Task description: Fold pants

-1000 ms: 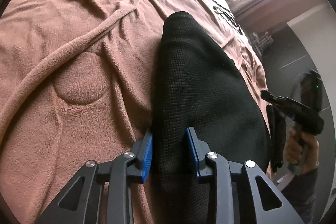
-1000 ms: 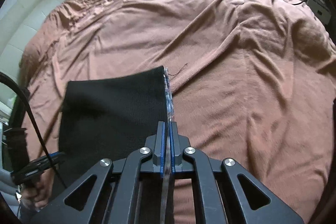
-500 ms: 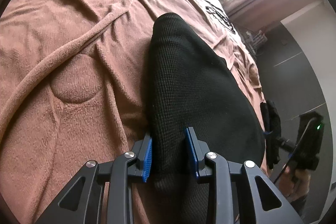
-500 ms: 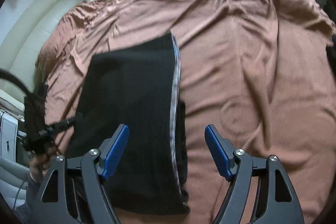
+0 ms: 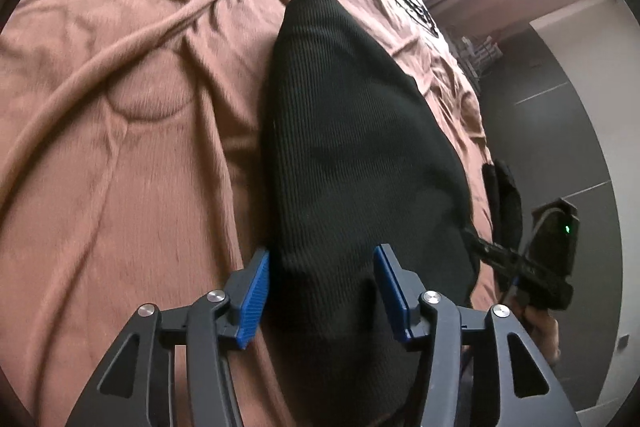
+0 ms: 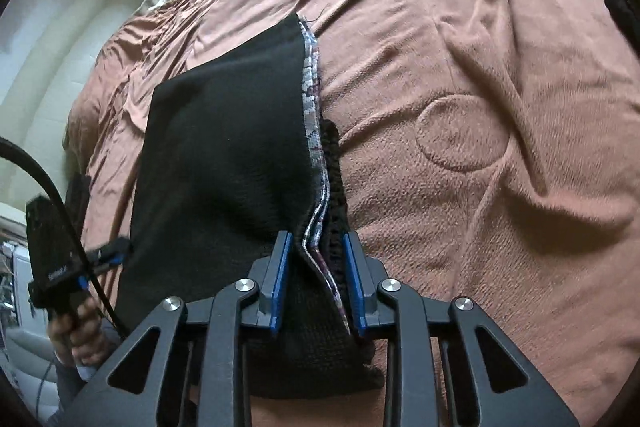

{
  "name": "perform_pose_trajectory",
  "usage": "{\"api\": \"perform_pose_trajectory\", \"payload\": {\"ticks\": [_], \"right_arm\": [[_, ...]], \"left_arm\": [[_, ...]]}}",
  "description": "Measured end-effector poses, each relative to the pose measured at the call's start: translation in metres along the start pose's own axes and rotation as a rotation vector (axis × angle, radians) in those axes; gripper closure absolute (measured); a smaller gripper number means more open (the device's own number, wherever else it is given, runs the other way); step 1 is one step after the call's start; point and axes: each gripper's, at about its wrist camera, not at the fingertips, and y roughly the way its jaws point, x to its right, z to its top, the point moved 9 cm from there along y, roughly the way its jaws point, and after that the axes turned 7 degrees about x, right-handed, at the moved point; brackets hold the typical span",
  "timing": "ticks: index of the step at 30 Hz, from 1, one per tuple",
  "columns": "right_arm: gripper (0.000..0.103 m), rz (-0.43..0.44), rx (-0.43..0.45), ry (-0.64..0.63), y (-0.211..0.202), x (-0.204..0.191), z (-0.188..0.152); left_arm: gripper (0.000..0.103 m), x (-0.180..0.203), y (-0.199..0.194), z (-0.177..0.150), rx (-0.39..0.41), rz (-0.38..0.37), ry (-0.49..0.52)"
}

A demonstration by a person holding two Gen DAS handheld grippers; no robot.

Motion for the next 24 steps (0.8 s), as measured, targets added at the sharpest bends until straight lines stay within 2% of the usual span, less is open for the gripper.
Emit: {"api": "perform_pose_trajectory", "payload": {"ticks": [8,13,16,17,20,24], "right_arm": [[0.079,0.024,0.012,0.024,-0.001,0.001,-0.01],[0.074,0.048,-0.002,0.049,-0.003,0.003,-0.018],[0.073,0.067,0.012,0.06,-0.005,0.004,-0.02],[0.073,0.079,0.012,0.071,-0.005,0.004,-0.021],[0.073,0.107,0.005,0.079,-0.004,0.004,-0.025],[0.074,0.126,-0.005,0.104,-0.005,0.002,-0.031]], "left_arm": [[0.044,0.005,-0.005,-0.037,-0.015,-0.063,-0.08],[0.044,0.008,-0.005,-0.05,0.004,-0.084,-0.112],[0.065,0.004,-0.005,-0.054,0.011,-0.072,-0.131],[0.069,0.005,-0.005,-0.054,0.011,-0.073,-0.132],[0.074,0.007,-0.012,-0.053,0.022,-0.069,-0.113],[0.075,0.004,-0.025,-0.051,0.025,-0.052,-0.098]]}}
